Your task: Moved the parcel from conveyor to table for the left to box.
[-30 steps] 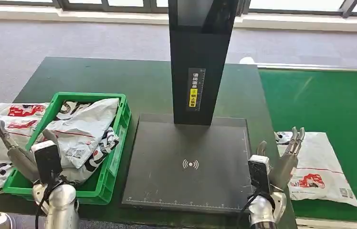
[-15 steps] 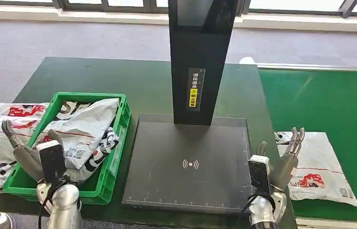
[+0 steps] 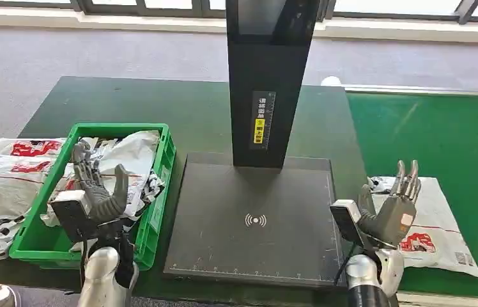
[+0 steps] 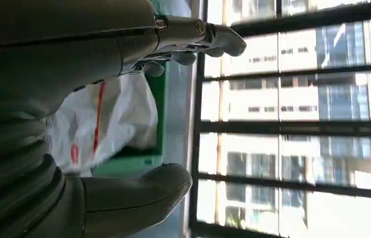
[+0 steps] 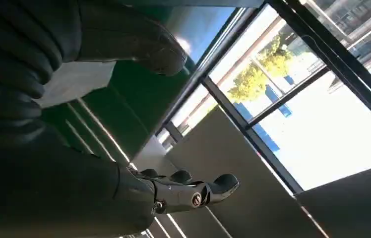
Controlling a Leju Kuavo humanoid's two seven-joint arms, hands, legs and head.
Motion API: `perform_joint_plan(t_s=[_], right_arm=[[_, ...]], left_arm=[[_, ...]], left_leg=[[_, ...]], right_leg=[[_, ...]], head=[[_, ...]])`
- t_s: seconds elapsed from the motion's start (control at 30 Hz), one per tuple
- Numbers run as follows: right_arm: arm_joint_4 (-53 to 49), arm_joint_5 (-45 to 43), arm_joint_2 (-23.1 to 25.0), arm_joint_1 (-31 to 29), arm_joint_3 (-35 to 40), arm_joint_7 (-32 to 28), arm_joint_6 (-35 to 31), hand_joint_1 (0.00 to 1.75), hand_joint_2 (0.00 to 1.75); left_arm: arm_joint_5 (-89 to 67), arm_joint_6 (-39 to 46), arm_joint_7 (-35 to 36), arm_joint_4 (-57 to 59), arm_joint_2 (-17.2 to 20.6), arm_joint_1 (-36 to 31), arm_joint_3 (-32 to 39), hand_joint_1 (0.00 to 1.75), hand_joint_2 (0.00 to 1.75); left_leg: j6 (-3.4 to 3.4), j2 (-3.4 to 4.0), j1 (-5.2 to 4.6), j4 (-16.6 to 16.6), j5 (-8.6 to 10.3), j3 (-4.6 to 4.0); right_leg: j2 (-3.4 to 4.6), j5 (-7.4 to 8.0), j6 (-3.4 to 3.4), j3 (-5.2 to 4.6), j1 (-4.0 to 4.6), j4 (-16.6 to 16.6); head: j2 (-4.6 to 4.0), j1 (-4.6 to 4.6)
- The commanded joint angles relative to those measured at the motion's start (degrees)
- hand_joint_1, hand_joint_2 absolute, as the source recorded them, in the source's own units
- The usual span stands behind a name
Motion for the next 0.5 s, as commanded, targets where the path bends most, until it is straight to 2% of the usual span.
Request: perform_joint_plan(t_s=[0.03,0.47,0.5], right_arm=[[13.2,15.61,-2.09,-14.38,-30.99,-0.72,0.13,0.0,1.75],[13.2,15.61,-2.09,-14.38,-30.99,-0.72,0.13,0.0,1.75],[14.51,16.48,-2.22,-15.01,-33.52,-0.72,0.13,0.0,1.75]], left_arm=[[1.01,-6.56,0.09,-4.82,-0.29,4.34,-8.64,0.0,1.75],[1.01,-6.56,0.09,-4.82,-0.29,4.34,-8.64,0.0,1.75],[1.69,-8.36,0.09,-4.45,-0.04,4.05,-8.25,0.0,1.75]], left_leg=[[0.04,-0.11,-0.05,-0.08,0.02,0.09],[0.02,0.01,-0.01,-0.13,-0.03,0.16],[0.03,0.04,-0.02,-0.2,-0.03,0.23]], right_leg=[[-0.14,-0.02,0.01,0.16,-0.04,-0.1],[0.01,0.0,-0.03,0.19,0.03,-0.12],[0.02,0.01,-0.03,0.25,0.02,-0.2]], head=[[-0.02,0.0],[0.0,0.02],[-0.02,0.02]])
